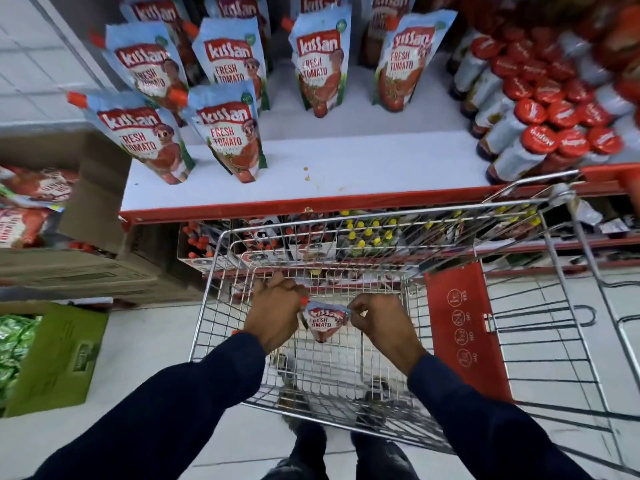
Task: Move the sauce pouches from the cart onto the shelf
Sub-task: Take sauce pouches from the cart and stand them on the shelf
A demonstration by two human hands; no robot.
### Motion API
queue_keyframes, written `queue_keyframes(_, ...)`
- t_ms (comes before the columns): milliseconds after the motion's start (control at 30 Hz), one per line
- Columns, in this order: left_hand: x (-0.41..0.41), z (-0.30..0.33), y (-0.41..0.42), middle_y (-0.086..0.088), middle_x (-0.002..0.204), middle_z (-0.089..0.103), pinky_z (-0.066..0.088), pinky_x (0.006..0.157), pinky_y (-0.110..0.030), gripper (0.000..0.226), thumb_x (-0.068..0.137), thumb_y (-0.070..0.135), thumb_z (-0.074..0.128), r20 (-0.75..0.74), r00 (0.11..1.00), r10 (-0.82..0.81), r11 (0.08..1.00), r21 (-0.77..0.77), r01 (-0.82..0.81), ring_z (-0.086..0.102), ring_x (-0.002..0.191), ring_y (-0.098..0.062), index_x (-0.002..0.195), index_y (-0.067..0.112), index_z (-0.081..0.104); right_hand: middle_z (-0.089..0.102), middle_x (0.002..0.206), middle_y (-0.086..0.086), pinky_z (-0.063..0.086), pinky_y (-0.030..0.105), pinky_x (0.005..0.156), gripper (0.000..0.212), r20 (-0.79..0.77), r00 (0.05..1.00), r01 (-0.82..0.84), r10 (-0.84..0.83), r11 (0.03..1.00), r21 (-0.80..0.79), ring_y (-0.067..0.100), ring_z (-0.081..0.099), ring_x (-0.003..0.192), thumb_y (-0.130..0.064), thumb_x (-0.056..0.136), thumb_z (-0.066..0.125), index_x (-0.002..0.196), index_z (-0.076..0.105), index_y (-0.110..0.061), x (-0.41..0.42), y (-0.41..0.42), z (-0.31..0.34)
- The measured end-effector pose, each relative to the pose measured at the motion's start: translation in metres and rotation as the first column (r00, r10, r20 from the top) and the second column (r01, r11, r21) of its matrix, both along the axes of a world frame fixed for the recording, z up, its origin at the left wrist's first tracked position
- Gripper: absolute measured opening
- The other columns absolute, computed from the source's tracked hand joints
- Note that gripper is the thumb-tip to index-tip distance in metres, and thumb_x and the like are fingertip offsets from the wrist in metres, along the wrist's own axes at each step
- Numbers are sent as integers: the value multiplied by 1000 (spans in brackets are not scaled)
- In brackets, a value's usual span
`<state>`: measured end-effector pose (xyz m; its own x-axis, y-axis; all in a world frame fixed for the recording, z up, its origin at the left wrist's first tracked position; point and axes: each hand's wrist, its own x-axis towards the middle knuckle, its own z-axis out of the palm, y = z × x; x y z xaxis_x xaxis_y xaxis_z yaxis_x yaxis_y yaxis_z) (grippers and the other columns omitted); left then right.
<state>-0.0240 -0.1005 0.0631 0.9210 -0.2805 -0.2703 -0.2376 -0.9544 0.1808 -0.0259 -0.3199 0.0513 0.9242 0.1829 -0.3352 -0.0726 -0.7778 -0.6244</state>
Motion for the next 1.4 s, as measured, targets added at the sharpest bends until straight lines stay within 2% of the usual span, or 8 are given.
queue_keyframes(133,6,56,2,9,107,65,45,95,-44,28,83,18,64,141,983,119,980,-175,-94,46,107,-16,109,30,64,68,74,-17,51,28,56,9,104,995,0,-10,996,89,3,62,63,-26,84,72,92,74,-29,18,-8,69)
queue_keyframes(200,12,83,2,10,106,66,49,90,-41,31,83,19,71,186,966,178,958,-257,-127,47,104,-14,111,30,64,69,77,-18,45,11,54,11,155,988,-21,1,992,123,-5,62,68,-23,85,73,94,74,-30,28,-10,100)
queue_keyframes(267,21,107,2,9,108,65,51,86,-35,30,84,19,71,234,951,203,948,-290,-131,48,105,-13,111,30,63,70,82,-16,42,5,55,13,207,978,-48,16,988,149,-12,60,68,-20,86,73,96,73,-28,40,-12,127)
queue_keyframes(500,63,184,3,4,107,64,54,73,-37,23,89,18,66,386,879,281,905,-411,-109,59,100,-20,110,27,62,73,72,-8,46,23,54,6,468,883,-88,-17,976,201,4,62,59,-23,89,69,88,74,-24,93,-11,197)
queue_keyframes(667,100,210,-2,3,106,67,46,69,-31,17,91,21,65,424,844,328,885,-451,-118,63,91,-22,108,25,64,74,78,-9,47,19,63,6,581,813,-86,-20,984,155,0,63,70,-19,88,69,89,75,-19,135,-11,223)
queue_keyframes(767,125,214,-6,-2,104,68,48,67,-34,15,91,17,65,415,837,357,866,-482,-130,64,87,-27,105,23,66,74,80,-3,42,22,62,7,612,791,-81,-13,989,126,5,62,71,-15,88,69,90,76,-14,159,-8,232)
queue_keyframes(1000,175,207,-14,-8,98,72,55,71,-37,14,85,6,69,391,825,408,856,-480,-195,66,86,-29,96,15,69,74,80,13,53,39,66,7,617,787,-71,22,996,55,26,66,71,-8,89,67,85,72,-5,206,-2,227)
queue_keyframes(1400,217,182,-20,-11,101,73,59,75,-42,30,81,-5,68,359,834,419,864,-441,-245,68,88,-32,104,13,72,73,86,12,40,23,65,7,559,829,-32,-12,997,69,15,57,69,-5,89,65,88,72,-3,246,3,200)
